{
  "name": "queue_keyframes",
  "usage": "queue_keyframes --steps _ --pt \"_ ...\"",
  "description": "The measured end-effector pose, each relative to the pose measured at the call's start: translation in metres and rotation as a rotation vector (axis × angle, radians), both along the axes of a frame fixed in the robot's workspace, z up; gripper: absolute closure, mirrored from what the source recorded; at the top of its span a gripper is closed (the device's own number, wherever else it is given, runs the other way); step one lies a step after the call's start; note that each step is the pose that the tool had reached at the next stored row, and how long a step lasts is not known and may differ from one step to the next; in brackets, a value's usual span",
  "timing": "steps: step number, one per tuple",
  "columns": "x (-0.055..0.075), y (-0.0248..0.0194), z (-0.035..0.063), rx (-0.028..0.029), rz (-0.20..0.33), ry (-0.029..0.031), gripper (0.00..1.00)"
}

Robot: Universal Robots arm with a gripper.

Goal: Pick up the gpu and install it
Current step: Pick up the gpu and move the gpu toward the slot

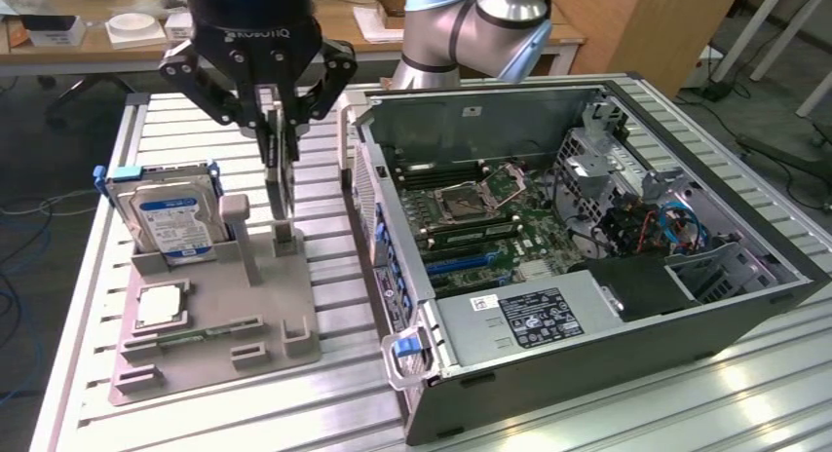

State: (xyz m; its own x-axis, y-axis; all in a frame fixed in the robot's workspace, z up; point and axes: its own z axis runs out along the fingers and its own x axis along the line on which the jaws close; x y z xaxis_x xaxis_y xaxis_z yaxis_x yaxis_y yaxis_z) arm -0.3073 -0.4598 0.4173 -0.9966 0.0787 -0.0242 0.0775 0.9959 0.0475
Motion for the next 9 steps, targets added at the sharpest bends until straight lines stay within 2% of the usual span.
queue_keyframes --steps 9 --pt "0.017 0.0 -0.0004 -0.0001 0.0 0.0 0.73"
